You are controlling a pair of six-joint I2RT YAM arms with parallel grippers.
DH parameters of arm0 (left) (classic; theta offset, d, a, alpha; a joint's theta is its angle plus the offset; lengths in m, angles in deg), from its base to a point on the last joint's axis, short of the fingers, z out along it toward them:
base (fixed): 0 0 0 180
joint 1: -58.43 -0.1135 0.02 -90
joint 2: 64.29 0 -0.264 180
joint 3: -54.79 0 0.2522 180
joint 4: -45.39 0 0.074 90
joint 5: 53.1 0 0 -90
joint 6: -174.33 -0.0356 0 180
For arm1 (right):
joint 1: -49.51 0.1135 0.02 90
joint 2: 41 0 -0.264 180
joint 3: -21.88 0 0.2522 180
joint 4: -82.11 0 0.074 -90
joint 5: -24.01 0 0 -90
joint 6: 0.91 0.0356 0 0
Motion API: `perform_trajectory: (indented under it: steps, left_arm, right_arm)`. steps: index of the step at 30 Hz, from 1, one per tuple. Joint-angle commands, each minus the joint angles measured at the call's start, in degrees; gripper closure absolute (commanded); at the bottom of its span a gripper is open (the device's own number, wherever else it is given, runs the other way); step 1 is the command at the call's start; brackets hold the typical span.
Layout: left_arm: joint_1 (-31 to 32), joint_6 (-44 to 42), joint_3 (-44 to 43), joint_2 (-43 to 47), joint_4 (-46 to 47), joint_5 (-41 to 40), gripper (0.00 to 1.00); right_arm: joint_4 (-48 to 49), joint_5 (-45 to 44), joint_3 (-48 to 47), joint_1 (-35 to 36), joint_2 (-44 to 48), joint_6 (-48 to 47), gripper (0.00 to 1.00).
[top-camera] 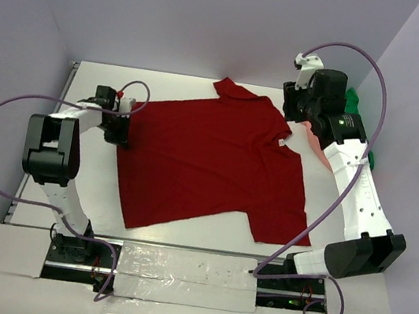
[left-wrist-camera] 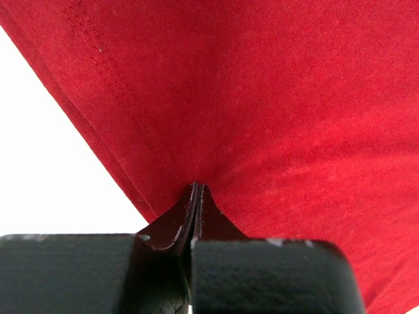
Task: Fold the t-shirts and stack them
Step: Flatten out the tshirt
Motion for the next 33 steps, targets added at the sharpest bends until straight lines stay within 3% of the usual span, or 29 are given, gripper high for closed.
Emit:
perform_trajectory:
  steps: [1,13,15,16,19,23,26,33]
  left_arm:
    - [-3.1,-5.0,2.0,0.8,-5.7,-4.7,1.0]
    - [-6.2,-9.2,1.6,2.1,-6.3,-5.5,0.97]
    - [-6.2,-9.4,1.0,2.7,-6.3,-4.1,0.81]
    - [-6.1,-9.3,0.4,3.1,-6.2,-3.3,0.62]
    - [-6.0,-8.8,-1.2,4.5,-6.5,1.3,0.46]
    - [-5.7,-7.2,-3.6,7.8,-4.6,7.5,0.44]
    - [-5.6,-4.8,-2.0,11.6,2.2,9.5,0.44]
    - [-5.6,4.8,-1.0,13.0,15.9,-0.9,0.44]
  right_arm:
    - [0.6,0.6,-0.3,-0.5,1.2,0.1,0.5]
    - [2.6,0.1,3.3,-0.5,-0.8,-0.9,0.5]
    - [3.2,1.4,4.6,-0.5,-1.9,-1.0,0.49]
    - [4.3,3.3,5.0,-0.5,-3.2,-1.4,0.49]
    - [6.0,5.6,6.2,-0.5,-6.1,-2.3,0.48]
    - [7.4,7.5,2.7,-0.4,-15.2,-3.2,0.48]
    - [6.6,9.1,-0.9,-0.3,-20.0,-3.0,0.49]
    - [9.6,8.3,-6.2,2.9,-31.7,-7.7,0.49]
